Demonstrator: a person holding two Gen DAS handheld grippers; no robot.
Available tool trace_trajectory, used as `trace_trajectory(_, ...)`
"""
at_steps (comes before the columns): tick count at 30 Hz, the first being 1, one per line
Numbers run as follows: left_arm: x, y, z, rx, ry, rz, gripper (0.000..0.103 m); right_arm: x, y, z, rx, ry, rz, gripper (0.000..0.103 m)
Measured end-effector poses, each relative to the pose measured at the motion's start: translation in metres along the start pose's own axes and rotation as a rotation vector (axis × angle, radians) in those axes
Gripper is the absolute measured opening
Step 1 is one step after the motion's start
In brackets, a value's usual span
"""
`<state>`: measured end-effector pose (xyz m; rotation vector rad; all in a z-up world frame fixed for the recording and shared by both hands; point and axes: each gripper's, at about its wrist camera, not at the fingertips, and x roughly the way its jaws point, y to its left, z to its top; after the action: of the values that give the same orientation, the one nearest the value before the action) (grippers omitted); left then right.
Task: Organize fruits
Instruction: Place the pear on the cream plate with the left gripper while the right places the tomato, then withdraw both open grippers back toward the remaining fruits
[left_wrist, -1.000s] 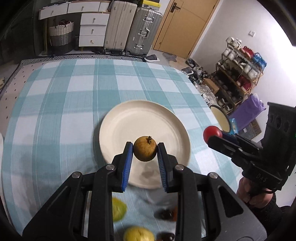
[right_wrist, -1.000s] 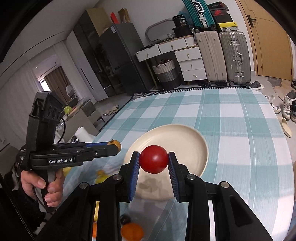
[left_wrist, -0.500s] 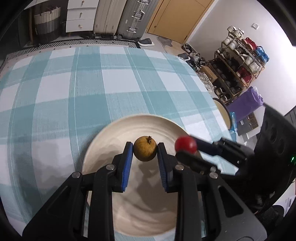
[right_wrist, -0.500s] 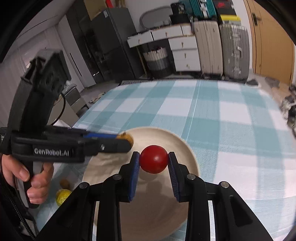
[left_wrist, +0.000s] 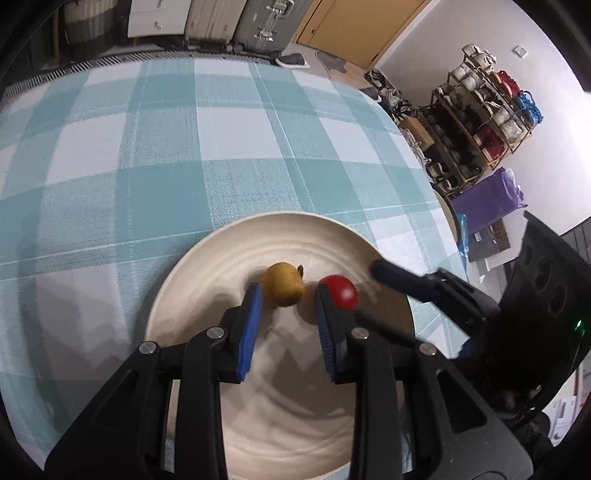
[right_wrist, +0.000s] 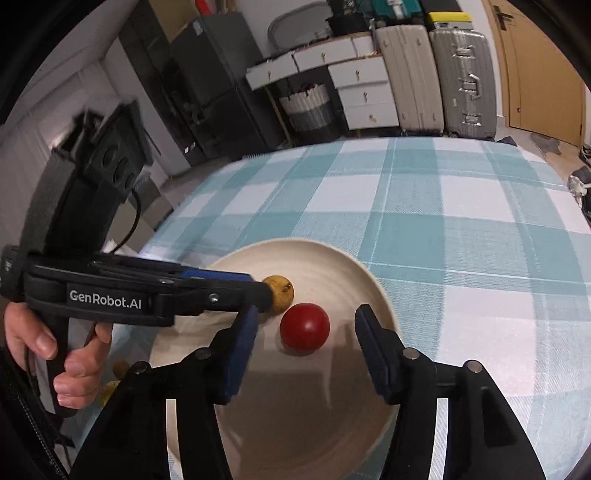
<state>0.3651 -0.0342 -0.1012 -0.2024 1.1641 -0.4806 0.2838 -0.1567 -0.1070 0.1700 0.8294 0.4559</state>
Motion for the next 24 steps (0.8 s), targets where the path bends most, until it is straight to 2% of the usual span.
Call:
trace_trajectory(3, -0.017, -0.006, -0.008, 0.013, -0.03, 0.008, 0.026, -0.022, -0.002, -0.003, 0.016, -0.052, -0.005, 0.067)
trace_trajectory(5, -0.033, -0.012, -0.015, 0.024, -0.068, 0.04, 0.027, -0.04, 0.001, -0.005, 0.009, -0.094, -0.01, 0.069)
trace_trajectory(7, -0.05, -0.019, -0.024, 0.043, -0.105, 0.057, 0.037, -0.058, 0.009, -0.007, -0.013, -0.131, -0.032, 0.07)
trace_trajectory(9, -0.067, -0.026, -0.034, 0.059, -0.145, 0.073, 0.042, -0.072, 0.016, -0.009, -0.027, -0.163, -0.042, 0.082)
trace_trajectory(11, -0.085, -0.035, -0.044, 0.079, -0.185, 0.1, 0.043, -0.089, 0.026, -0.012, -0.048, -0.199, -0.047, 0.088)
trace_trajectory(14, -0.112, -0.043, -0.06, 0.091, -0.237, 0.131, 0.049, -0.111, 0.044, -0.017, -0.083, -0.245, -0.053, 0.089)
trace_trajectory(18, -0.145, -0.053, -0.083, 0.096, -0.323, 0.208, 0.071, -0.133, 0.063, -0.025, -0.109, -0.275, -0.05, 0.09)
trace_trajectory(20, -0.159, -0.057, -0.094, 0.104, -0.361, 0.24, 0.074, -0.143, 0.073, -0.029, -0.121, -0.281, -0.044, 0.09)
trace_trajectory(21, -0.166, -0.059, -0.1, 0.106, -0.376, 0.262, 0.079, -0.148, 0.077, -0.032, -0.129, -0.283, -0.041, 0.091)
trace_trajectory(22, -0.173, -0.061, -0.106, 0.107, -0.389, 0.278, 0.083, -0.151, 0.081, -0.034, -0.135, -0.282, -0.039, 0.094)
trace_trajectory(23, -0.179, -0.063, -0.112, 0.105, -0.401, 0.287, 0.083, -0.156, 0.085, -0.037, -0.141, -0.283, -0.036, 0.101)
trace_trajectory(24, -0.184, -0.063, -0.118, 0.101, -0.412, 0.295, 0.083, -0.159, 0.088, -0.039, -0.142, -0.288, -0.036, 0.102)
